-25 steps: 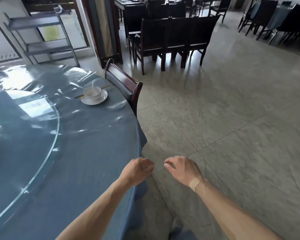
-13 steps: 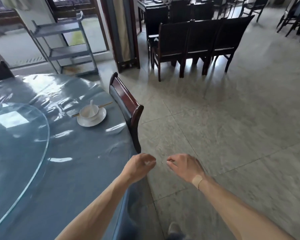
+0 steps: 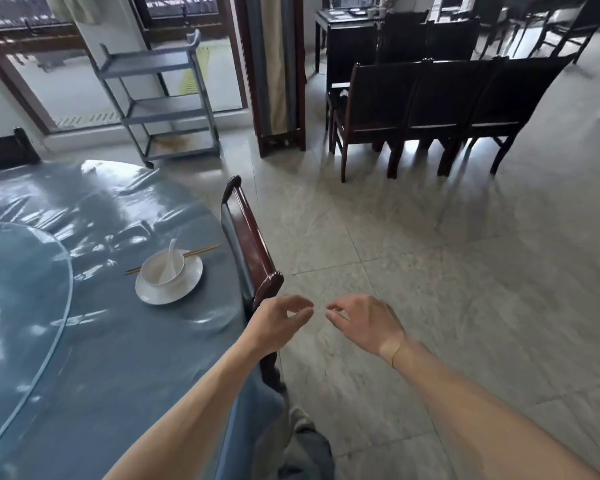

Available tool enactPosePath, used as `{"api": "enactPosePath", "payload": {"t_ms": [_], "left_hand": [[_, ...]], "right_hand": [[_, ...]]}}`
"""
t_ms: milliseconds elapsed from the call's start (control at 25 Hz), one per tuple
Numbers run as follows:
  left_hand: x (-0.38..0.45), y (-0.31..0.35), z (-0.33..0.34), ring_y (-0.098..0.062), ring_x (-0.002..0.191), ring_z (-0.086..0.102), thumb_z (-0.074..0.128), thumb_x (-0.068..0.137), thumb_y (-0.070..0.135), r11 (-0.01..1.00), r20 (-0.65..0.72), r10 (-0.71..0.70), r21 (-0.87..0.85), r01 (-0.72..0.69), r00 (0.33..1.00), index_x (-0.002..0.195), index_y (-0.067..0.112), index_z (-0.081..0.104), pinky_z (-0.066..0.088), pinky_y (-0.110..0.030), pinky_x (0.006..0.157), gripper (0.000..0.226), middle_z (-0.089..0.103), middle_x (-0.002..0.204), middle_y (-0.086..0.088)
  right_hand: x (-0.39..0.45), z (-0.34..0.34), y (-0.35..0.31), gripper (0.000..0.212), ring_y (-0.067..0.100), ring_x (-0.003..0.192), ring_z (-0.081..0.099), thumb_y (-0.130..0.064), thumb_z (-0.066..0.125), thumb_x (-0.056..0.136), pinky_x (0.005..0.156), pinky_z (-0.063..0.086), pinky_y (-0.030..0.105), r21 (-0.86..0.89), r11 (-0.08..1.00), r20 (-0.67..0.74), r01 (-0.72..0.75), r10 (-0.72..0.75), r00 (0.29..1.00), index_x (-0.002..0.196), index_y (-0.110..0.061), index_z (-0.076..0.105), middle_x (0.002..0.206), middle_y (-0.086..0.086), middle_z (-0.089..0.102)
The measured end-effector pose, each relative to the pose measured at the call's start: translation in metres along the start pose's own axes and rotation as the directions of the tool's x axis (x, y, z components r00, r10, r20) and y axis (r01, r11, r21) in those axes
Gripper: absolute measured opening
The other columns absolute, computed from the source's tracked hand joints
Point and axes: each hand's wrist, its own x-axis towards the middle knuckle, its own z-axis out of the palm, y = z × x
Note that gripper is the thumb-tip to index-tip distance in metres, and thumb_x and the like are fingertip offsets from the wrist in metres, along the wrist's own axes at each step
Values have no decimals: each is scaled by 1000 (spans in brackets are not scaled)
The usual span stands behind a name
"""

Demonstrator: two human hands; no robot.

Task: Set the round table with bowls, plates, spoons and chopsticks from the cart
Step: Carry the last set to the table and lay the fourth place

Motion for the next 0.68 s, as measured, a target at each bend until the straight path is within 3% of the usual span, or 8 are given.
{"api": "enactPosePath", "payload": {"t_ms": [200,360,520,680], "left_hand": [[104,5,-21,7,97,65,64,92,38,995,-17,40,-89,-42,999,108,29,74,52,-20,90,21,73,104,18],[176,-3,-48,-1,99,66,62,93,39,997,-15,54,-60,-55,998,111,27,73,56,-32,92,24,72,110,11],[217,-20,-73,-4,99,67,64,92,38,999,-91,1,-47,-5,996,112,26,73,55,-37,92,25,72,110,9],[246,-49,-101,0,96,66,63,91,39,995,-221,-100,-36,94,970,112,28,73,55,-32,91,26,73,106,12]], "right_hand": [[101,-33,21,37,15,107,64,-50,47,96,87,48,33,-24,1000,-18,17,-18,1000,119,-29,67,116,-8,70],[178,-54,30,36,18,105,64,-51,47,95,85,51,34,-21,1000,-13,7,-7,1000,120,-31,66,115,-6,70],[248,-62,23,35,16,107,64,-48,49,95,87,51,33,-13,997,12,78,-78,997,118,-29,68,116,-7,71],[328,-55,2,35,15,105,65,-49,50,94,86,51,33,-2,978,43,211,-211,977,118,-31,68,115,-8,72]]}}
